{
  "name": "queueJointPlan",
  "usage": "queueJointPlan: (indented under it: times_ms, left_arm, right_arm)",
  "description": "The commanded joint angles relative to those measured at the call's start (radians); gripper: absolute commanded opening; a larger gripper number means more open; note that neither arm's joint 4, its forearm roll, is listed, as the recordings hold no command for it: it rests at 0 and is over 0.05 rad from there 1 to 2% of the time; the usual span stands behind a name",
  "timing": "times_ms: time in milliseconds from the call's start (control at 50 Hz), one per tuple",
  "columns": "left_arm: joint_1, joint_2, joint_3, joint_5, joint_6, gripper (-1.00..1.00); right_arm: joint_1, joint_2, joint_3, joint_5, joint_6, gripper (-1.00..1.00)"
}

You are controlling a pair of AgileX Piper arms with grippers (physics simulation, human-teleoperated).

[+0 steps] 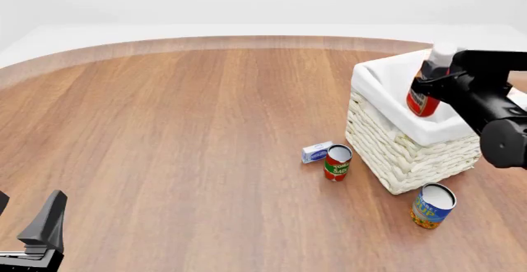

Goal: Pick up the ketchup, and put it in the basket.

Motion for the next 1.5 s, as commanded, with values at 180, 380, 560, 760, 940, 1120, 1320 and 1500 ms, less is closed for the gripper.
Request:
queueJointPlan:
  times_ms: [180, 380, 560, 760, 940, 1120, 1320, 1500]
  left_arm:
    - [0.0, 0.0, 0.0, 0.0, 0.0, 1.0]
    - [0.0, 0.0, 0.0, 0.0, 0.0, 1.0]
    - [0.0, 0.0, 0.0, 0.0, 0.0, 1.0]
    - [0.0, 0.0, 0.0, 0.0, 0.0, 1.0]
    - [0.0, 0.0, 0.0, 0.0, 0.0, 1.0]
    - [0.0, 0.0, 0.0, 0.0, 0.0, 1.0]
    - [0.0, 0.0, 0.0, 0.0, 0.0, 1.0]
    - [0.0, 0.0, 0.0, 0.0, 0.0, 1.0]
  right_arm:
    - [-0.008, 0.053, -0.008, -0.001, -0.016, -1.0]
    - [-0.007, 0.08, -0.011, -0.011, -0.02, -1.0]
    - [-0.007, 0.083, -0.02, 0.001, -0.021, -1.0]
    - [-0.006, 0.083, -0.018, -0.002, -0.022, -1.0]
    - [0.001, 0.084, -0.018, -0.003, -0.012, -1.0]
    - [0.002, 0.082, -0.019, 0.0, -0.014, 1.0]
    - [0.009, 0.077, -0.021, 0.001, -0.012, 1.0]
    - [0.033, 0.018, -0.001, -0.01, -0.014, 1.0]
